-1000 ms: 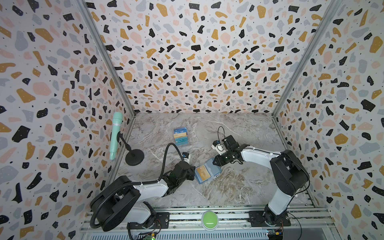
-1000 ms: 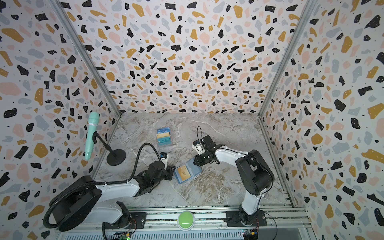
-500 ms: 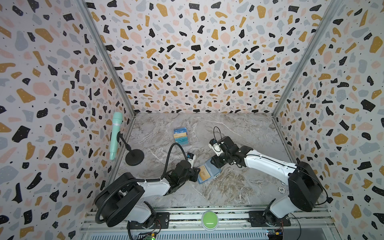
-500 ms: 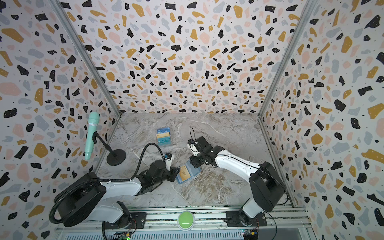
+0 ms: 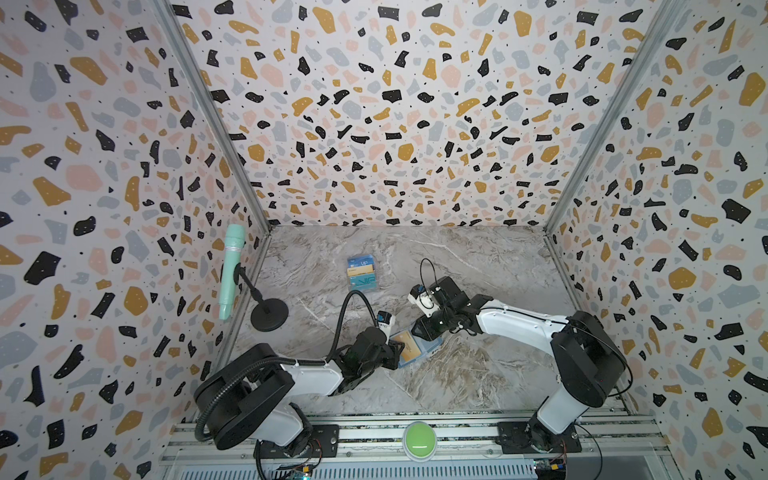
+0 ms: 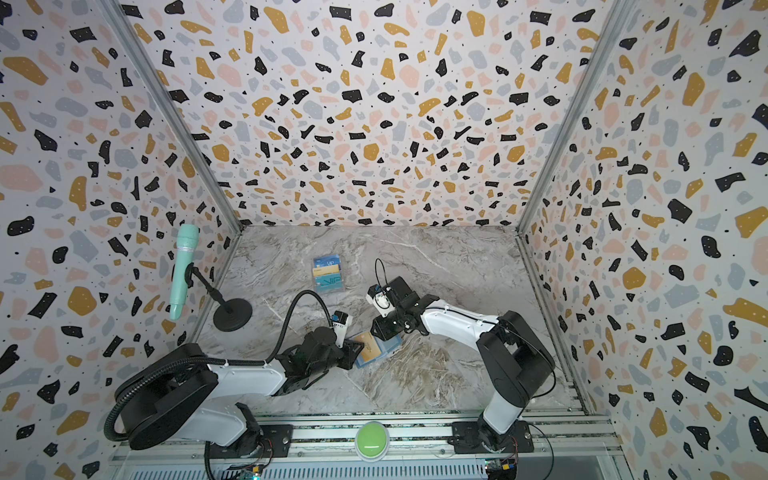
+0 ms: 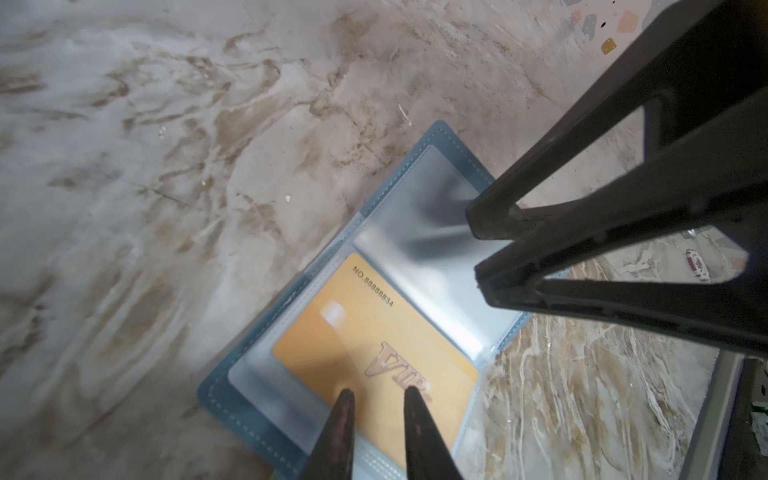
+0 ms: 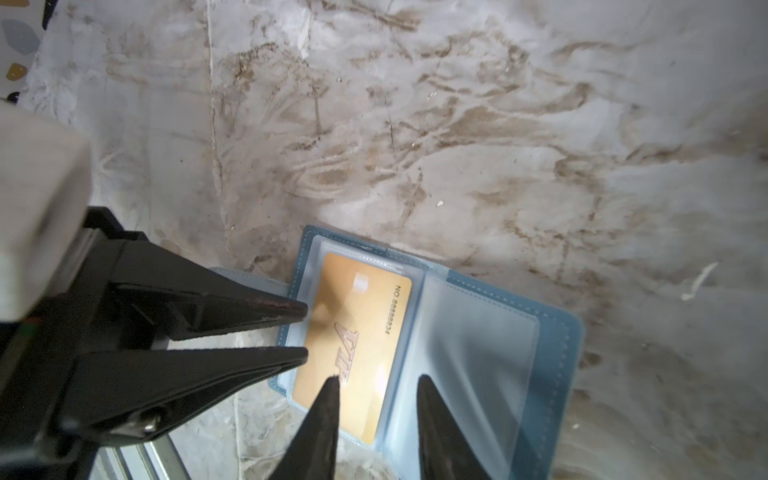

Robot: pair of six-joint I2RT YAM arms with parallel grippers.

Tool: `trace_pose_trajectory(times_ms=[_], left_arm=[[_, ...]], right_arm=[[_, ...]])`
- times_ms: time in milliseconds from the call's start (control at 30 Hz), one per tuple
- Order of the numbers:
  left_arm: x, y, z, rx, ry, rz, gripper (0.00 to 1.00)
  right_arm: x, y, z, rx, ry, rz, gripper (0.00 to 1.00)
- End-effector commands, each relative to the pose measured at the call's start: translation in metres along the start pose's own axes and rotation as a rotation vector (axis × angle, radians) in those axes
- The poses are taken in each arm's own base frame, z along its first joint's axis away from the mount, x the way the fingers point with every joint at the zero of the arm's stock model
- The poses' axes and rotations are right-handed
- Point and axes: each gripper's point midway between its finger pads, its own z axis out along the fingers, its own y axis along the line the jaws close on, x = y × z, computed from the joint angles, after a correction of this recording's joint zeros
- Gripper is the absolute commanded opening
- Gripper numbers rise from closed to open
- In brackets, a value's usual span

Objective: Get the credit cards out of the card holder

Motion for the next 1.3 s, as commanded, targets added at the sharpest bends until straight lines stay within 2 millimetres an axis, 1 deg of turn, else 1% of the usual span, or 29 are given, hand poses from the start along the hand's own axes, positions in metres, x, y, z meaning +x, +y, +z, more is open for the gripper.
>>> trace_pose_trajectory(times_ms=[0, 300, 400, 467, 633, 700, 833, 1067, 1267], left_arm=[[0.002, 0.002, 0.001, -0.002, -0.018, -0.016, 0.24], [0.018, 0.013, 0.002, -0.034, 0.018, -0.025, 0.22], [0.020, 0.015, 0.001, -0.039, 0.022, -0.027, 0.22], [0.021, 0.015, 0.001, -0.039, 0.025, -0.027, 0.22], [0.021, 0.015, 0.001, -0.043, 0.027, -0.026, 0.22], [0.020, 0.014, 0.001, -0.043, 0.028, -0.022, 0.22], [0.020, 0.014, 0.001, -0.045, 0.032, -0.017, 0.22], [0.020, 0.018, -0.005, -0.063, 0.031, -0.012, 0.21], [0.022, 0.019, -0.007, -0.064, 0.033, -0.011, 0.20]], right_arm=[[0.006, 0.000, 0.004, -0.037, 0.015, 0.005, 0.33], [0.018, -0.029, 0.003, -0.047, 0.028, 0.081, 0.38], [0.024, -0.035, 0.005, -0.056, 0.041, 0.094, 0.38], [0.026, -0.032, 0.007, -0.082, 0.047, 0.091, 0.38], [0.024, -0.019, 0.008, -0.172, 0.044, 0.079, 0.40], [0.020, -0.012, 0.005, -0.225, 0.029, 0.082, 0.41], [0.021, 0.002, 0.002, -0.370, 0.033, 0.107, 0.44], [0.025, -0.007, 0.010, -0.349, 0.051, 0.145, 0.45], [0.034, -0.002, 0.020, -0.401, 0.092, 0.170, 0.45]])
